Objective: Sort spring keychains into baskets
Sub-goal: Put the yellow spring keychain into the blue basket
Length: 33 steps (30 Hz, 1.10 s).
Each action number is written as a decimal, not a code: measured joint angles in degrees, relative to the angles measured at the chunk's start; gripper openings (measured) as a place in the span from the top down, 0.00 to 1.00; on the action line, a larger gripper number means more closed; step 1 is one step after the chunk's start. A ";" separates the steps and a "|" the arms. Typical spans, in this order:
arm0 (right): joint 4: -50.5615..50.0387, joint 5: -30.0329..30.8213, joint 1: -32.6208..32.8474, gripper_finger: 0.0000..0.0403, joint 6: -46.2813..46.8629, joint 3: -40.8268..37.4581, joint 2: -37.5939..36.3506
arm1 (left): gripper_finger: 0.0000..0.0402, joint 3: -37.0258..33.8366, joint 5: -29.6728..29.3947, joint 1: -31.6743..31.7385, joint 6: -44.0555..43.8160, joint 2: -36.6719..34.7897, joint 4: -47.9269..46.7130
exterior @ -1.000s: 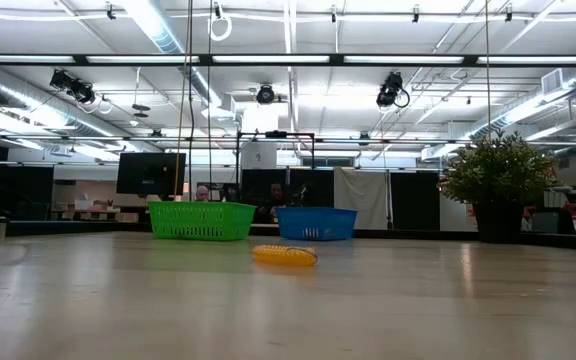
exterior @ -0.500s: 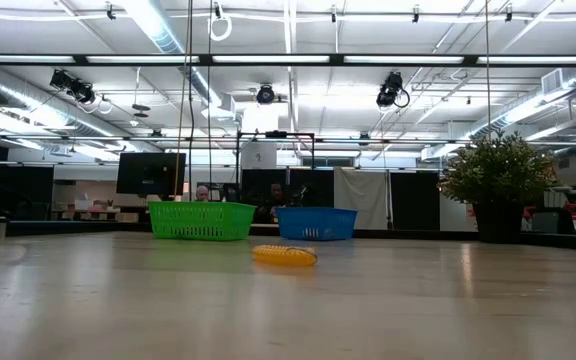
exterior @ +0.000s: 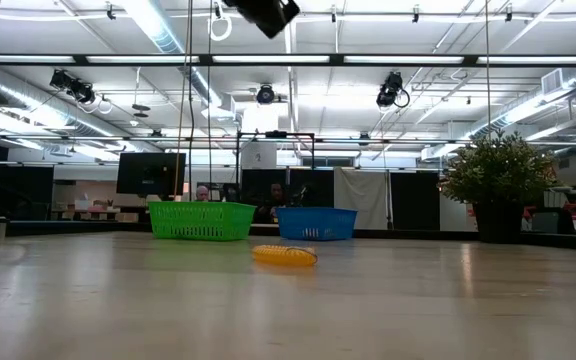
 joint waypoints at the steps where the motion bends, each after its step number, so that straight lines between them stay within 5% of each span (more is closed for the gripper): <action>1: -0.20 0.00 0.00 0.46 0.00 0.00 0.00 | 1.00 0.00 -0.03 -0.32 0.64 1.02 -0.50; 21: -1.92 -0.22 0.00 0.46 -1.70 0.01 -0.02 | 0.71 0.00 0.37 -2.68 15.43 19.75 -1.78; 33: -1.94 -0.22 0.00 0.46 -1.75 0.00 -0.02 | 0.61 -0.04 0.22 -3.18 13.72 26.92 1.11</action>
